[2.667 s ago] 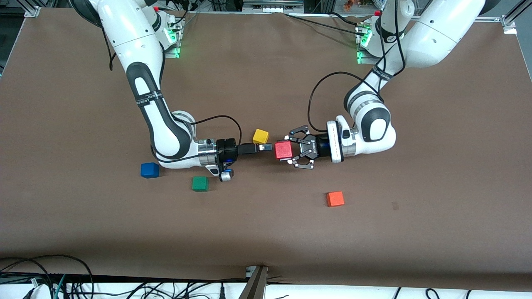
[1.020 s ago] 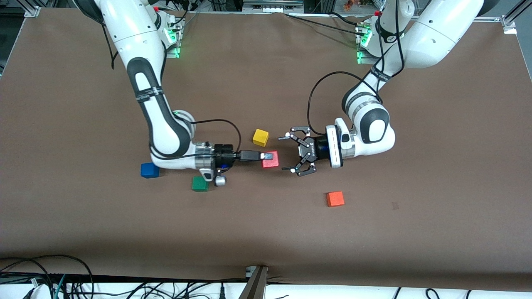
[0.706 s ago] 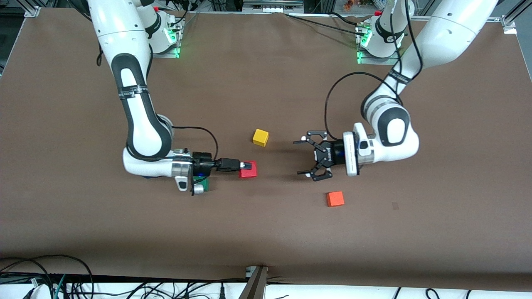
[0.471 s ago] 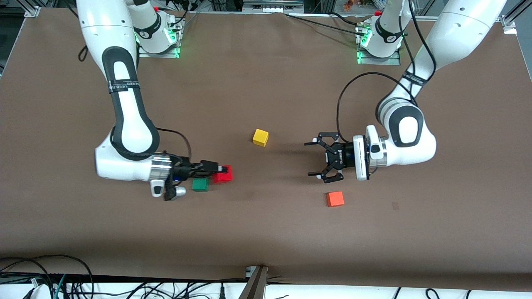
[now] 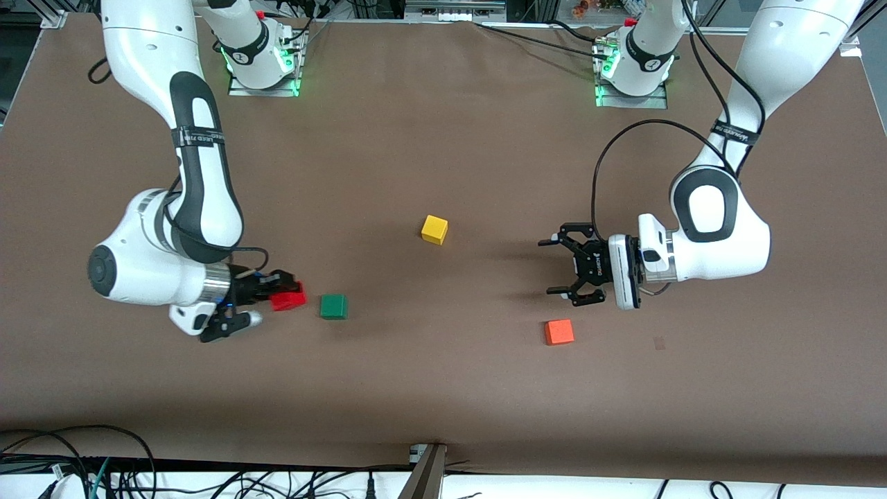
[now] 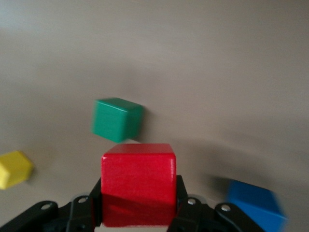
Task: Pass red block to right arm, stack on blue
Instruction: 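Carry the red cube over the blue cube while the left gripper withdraws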
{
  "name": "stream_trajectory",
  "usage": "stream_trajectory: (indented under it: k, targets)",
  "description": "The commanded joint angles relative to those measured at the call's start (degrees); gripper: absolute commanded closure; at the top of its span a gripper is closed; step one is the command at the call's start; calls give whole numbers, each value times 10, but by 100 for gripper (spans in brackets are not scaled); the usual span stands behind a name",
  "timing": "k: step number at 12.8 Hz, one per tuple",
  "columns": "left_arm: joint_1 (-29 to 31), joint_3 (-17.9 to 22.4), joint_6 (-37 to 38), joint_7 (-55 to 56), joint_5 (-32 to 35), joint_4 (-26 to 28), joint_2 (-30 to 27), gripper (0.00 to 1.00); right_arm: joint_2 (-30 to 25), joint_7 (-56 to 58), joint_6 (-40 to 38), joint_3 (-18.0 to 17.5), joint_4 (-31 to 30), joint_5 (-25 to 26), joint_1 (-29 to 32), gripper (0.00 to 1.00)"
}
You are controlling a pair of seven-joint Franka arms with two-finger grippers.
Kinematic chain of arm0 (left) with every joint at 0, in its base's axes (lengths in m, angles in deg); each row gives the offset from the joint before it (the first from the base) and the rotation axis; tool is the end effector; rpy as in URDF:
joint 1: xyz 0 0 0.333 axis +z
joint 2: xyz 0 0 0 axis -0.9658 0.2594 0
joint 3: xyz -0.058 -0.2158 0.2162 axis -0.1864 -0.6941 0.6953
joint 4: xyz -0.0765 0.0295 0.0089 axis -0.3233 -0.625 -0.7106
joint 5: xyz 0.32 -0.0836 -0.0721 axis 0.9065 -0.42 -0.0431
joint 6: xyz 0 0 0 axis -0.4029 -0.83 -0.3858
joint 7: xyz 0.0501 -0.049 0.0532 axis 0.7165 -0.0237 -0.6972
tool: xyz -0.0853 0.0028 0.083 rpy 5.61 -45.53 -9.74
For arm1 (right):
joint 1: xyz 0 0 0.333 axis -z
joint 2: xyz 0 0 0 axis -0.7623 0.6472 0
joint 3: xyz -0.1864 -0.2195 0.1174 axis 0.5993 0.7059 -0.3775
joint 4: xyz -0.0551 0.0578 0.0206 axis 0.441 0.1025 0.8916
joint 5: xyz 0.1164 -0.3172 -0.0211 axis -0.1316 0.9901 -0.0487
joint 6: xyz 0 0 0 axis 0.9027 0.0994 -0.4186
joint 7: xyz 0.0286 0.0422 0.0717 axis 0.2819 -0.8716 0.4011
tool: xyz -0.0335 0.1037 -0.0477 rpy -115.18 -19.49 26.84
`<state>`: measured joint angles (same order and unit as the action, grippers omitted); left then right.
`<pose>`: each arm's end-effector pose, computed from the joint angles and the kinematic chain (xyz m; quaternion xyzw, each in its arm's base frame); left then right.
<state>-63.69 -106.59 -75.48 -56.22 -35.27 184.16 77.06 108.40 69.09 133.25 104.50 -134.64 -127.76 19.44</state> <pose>0.6014 -0.1621 0.3314 0.7603 -0.4183 0.2277 0.4417 0.6405 0.1171 0.3030 -0.9780 -0.1334 0.0342 0.1567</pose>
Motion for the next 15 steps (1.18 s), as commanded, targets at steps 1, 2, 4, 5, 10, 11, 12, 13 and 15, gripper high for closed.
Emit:
stream_trajectory:
  k: [1,2,4,5,10,11,12,13,15]
  targets:
    - [7,17,19,88,69,-9,-15,0,-9,-4,19,41,-31,45,-21,97]
    - [9,19,24,132,106,-14,-17,0,-9,-10,23,60,-37,63,-33,97]
    - [15,20,26,213,177,-25,-35,0,-9,-43,30,105,-60,70,-75,96]
    - [14,20,26,246,199,-27,-42,0,-8,-50,33,130,-73,70,-98,96]
    - [14,20,59,439,338,-26,-92,0,-7,-70,65,172,-130,69,-154,96]
    - [14,20,70,482,369,-26,-107,0,-7,-71,77,174,-139,69,-161,96]
    - [14,20,84,528,394,-27,-113,0,-7,-71,90,174,-146,69,-162,96]
    - [14,20,97,566,421,-31,-122,0,-8,-72,94,174,-150,68,-162,96]
    - [13,20,136,655,473,-48,-133,0,-8,-74,94,174,-151,68,-162,96]
